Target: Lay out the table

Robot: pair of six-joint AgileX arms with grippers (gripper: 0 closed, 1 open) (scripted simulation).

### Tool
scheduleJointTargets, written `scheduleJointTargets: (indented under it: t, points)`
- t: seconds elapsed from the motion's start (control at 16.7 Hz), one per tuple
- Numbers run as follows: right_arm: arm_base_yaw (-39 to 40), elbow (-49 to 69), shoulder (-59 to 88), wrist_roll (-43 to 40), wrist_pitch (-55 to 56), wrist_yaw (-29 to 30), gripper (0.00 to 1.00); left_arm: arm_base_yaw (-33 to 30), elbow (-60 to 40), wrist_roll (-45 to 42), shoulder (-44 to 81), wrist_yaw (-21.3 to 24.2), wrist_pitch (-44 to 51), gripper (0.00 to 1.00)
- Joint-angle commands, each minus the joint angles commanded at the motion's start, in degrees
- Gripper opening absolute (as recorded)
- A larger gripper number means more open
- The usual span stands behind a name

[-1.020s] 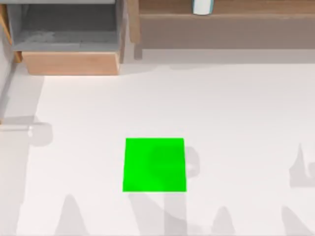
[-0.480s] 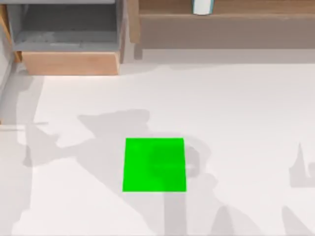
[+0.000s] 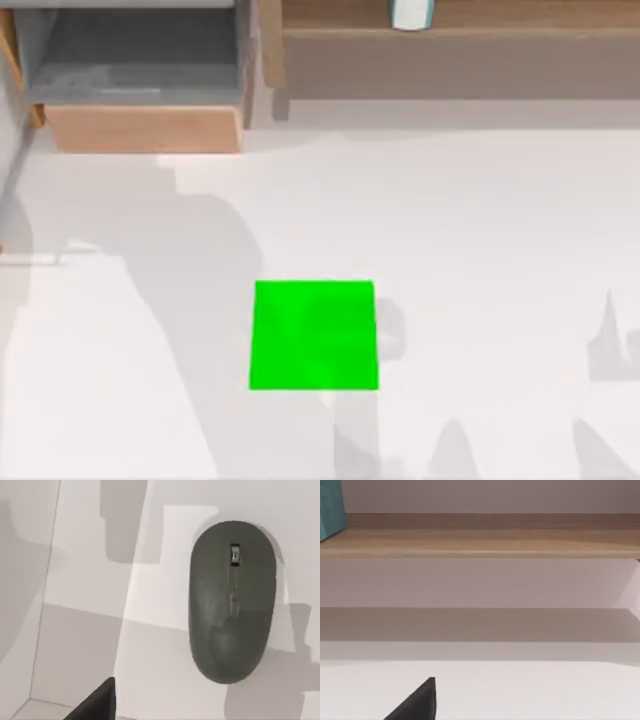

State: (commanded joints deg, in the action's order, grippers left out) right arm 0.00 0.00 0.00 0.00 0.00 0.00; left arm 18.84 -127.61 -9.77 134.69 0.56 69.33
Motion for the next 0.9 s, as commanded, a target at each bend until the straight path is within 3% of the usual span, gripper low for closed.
scheduleJointTargets:
  t: [0.36,0.9]
  points:
    - [0.0,0.0,0.0,0.0,0.0,0.0,1.0,-0.2,-14.56,-1.2,14.57,0.75,7.53,1.0]
    - [0.0,0.0,0.0,0.0,0.0,0.0,1.0,-0.01,-14.25,-1.5,14.92,0.86,7.12,1.0]
